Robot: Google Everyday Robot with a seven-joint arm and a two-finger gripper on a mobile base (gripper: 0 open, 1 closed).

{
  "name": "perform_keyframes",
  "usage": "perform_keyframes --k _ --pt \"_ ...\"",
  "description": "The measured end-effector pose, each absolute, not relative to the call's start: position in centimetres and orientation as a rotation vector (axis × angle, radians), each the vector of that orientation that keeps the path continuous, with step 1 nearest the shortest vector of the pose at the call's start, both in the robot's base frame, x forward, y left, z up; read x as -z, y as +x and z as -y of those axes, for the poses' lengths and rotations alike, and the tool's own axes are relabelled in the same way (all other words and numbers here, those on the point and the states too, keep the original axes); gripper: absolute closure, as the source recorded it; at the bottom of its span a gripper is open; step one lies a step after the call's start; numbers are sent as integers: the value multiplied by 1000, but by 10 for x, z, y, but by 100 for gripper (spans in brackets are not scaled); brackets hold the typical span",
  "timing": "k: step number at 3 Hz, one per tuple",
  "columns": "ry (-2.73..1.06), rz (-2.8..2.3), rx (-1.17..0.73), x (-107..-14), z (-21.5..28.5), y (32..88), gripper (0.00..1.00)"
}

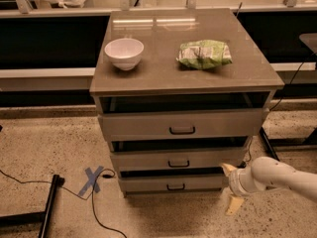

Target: Open bottom drawer

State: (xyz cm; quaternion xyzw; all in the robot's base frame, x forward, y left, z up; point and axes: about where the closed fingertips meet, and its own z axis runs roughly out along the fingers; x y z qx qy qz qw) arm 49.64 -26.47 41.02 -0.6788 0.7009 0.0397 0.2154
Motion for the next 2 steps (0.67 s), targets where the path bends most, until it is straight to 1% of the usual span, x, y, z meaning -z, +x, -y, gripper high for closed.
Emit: perform_keyframes --k 1,2 --pt "-1872 -1913 -171 -365 276 504 0" --pt "-1804 -1918 -270 -319 300 504 0"
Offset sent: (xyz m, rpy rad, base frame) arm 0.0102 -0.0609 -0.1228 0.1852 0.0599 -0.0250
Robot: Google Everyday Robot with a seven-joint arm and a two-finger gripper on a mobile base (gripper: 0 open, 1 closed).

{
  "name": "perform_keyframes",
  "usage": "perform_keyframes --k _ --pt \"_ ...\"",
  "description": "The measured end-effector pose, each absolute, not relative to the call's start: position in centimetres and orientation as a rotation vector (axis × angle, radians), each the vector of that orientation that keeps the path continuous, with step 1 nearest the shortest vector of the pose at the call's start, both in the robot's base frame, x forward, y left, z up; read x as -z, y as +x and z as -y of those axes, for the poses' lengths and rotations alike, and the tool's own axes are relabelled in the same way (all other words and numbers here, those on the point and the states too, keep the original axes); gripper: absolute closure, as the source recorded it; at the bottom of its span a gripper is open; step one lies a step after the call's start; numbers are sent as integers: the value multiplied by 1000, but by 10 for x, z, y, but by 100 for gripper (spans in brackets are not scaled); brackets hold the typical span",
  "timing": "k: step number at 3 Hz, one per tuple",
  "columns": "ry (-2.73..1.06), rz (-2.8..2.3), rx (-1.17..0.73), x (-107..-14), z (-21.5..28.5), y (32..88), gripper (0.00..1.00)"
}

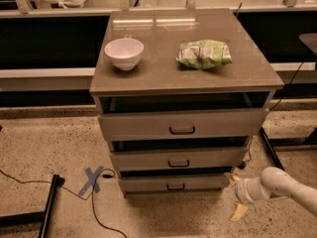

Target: Open bottom drawer

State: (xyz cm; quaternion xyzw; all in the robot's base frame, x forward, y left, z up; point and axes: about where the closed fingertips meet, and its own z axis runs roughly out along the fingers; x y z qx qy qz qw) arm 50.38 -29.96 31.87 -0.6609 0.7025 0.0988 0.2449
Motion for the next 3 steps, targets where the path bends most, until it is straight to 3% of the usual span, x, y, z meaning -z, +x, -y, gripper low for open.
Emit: perform_keyframes --k 3 --pt "-1771 -1830 -295 -271 295 515 0"
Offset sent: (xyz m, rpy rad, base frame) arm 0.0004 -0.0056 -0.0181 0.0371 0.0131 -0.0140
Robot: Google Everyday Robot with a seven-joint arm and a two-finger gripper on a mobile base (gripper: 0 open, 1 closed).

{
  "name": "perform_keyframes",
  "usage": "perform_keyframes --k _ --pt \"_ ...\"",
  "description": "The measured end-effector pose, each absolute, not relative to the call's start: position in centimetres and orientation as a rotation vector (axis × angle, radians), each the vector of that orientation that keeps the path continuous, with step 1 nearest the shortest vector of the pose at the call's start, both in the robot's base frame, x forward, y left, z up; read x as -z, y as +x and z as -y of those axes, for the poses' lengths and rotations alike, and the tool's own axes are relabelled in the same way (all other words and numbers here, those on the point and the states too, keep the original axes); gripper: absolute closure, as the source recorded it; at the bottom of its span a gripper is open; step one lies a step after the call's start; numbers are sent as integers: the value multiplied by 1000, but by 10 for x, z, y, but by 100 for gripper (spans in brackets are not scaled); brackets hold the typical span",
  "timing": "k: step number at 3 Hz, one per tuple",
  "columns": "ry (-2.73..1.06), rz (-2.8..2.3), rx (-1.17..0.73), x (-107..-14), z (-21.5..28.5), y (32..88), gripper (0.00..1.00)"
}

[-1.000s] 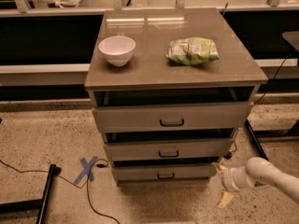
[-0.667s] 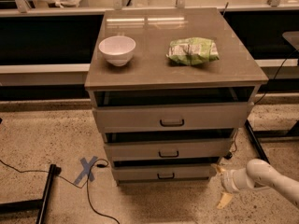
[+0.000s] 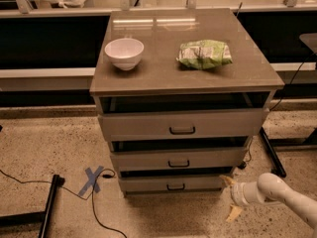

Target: Open bottom drawer

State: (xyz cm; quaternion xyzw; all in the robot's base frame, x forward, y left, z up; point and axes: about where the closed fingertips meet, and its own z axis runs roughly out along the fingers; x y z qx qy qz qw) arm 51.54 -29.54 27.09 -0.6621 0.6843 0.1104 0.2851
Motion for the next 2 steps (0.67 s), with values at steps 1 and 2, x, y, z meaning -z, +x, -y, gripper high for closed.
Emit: perform_keyframes --k 1,2 --pt "-1811 -1790 -302 -253 285 531 0" --pt "-1838 -1781 -331 -229 272 560 0"
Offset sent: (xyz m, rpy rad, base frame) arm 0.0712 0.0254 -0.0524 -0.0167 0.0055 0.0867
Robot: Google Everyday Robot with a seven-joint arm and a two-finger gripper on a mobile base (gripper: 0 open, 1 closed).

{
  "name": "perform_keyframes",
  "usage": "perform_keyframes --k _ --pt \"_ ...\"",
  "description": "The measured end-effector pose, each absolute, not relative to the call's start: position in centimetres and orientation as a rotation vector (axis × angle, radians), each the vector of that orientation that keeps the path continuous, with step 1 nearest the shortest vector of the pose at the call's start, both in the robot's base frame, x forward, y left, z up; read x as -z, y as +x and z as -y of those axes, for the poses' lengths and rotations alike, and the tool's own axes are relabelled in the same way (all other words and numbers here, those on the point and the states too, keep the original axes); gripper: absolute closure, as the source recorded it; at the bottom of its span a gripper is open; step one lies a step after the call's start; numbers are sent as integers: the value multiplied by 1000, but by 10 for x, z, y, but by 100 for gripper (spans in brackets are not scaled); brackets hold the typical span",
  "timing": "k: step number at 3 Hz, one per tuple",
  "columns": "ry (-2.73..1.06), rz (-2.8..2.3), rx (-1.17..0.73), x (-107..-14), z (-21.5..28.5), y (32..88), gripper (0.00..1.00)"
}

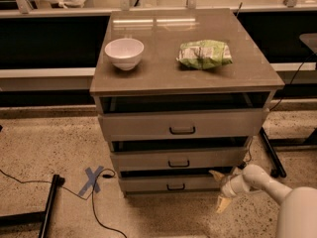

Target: Open bottom drawer

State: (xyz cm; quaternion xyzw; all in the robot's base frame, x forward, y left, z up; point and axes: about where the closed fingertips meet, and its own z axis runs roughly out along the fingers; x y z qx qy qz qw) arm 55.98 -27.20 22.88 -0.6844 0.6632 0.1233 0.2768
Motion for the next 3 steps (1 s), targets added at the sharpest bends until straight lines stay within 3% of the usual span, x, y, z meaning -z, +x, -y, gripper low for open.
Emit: perform_keyframes --k 2,3 --pt "-1794 -1830 -345 -199 274 604 0" --pt "-1770 -1866 -343 -185 278 616 11"
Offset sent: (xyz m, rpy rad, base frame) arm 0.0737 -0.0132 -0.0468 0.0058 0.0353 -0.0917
